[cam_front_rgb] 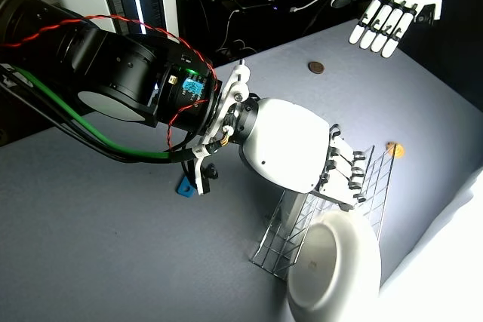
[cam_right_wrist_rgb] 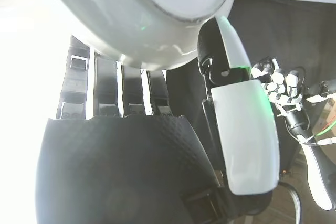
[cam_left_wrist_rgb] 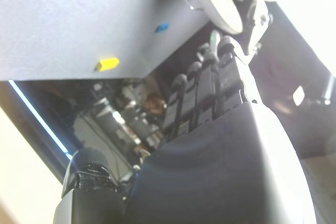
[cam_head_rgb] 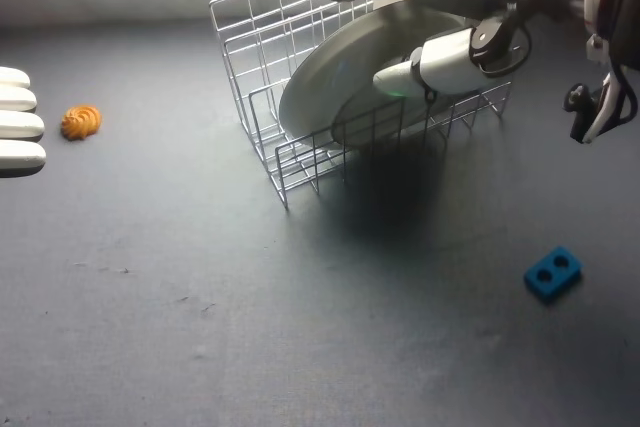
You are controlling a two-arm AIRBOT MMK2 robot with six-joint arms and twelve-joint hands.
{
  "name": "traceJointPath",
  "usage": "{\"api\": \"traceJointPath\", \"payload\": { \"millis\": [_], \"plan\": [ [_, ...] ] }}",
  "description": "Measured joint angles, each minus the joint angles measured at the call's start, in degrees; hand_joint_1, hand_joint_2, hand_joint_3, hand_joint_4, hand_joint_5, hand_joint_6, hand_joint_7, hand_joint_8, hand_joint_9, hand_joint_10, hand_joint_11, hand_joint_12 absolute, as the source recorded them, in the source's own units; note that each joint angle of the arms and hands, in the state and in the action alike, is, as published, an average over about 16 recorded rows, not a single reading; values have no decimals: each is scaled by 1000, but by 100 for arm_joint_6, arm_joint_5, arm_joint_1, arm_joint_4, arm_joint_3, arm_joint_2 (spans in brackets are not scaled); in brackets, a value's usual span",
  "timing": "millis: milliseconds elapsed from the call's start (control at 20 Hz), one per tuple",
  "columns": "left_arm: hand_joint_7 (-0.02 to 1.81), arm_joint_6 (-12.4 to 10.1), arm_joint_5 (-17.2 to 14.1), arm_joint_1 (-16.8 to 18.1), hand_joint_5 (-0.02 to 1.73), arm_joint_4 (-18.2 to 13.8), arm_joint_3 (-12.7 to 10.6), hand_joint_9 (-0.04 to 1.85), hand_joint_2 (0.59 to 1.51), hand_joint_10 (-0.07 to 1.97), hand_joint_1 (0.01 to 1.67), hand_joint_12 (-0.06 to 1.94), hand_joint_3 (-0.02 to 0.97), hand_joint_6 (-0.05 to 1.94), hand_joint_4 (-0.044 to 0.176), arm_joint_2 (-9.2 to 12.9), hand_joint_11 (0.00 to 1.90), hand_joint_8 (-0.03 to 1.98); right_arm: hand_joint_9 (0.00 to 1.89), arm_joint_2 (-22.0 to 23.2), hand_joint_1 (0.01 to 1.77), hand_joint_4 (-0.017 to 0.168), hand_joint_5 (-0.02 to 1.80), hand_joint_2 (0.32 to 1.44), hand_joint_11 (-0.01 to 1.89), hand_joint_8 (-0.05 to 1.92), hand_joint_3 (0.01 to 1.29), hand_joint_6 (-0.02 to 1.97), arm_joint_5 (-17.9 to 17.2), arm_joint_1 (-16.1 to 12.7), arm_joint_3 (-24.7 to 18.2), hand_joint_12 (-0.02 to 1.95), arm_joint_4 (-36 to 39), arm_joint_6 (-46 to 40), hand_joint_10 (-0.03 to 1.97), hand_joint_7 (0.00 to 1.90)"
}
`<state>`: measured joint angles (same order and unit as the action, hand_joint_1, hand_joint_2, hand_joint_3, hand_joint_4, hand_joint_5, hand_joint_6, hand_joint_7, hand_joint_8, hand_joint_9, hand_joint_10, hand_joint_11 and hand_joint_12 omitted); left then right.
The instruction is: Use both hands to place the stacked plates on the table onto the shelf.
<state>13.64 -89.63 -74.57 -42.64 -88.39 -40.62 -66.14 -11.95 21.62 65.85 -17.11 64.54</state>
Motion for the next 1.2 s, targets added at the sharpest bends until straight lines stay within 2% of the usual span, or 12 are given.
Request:
{"api": "traceJointPath", "payload": {
  "millis": [600,950,1200],
  "plan": [
    [20,0,-5,-38,20,1,-3,17,1076,-57,16,14,15,18,1,0,21,-13,283,316,744,-3,225,1136,11,-7,14,28,18,-314,-279,646,9,71,-2,297],
    [20,0,-14,-54,19,1,-8,17,1076,-57,15,13,15,18,1,0,21,-13,287,839,733,-3,227,1130,15,-7,14,30,15,-477,-665,666,33,266,-3,300],
    [20,-1,-28,-59,20,2,-10,16,1076,-57,15,13,14,18,1,2,21,-12,305,1324,727,-3,242,1123,18,-7,14,30,2,-536,-994,759,127,415,1,315]
  ]
}}
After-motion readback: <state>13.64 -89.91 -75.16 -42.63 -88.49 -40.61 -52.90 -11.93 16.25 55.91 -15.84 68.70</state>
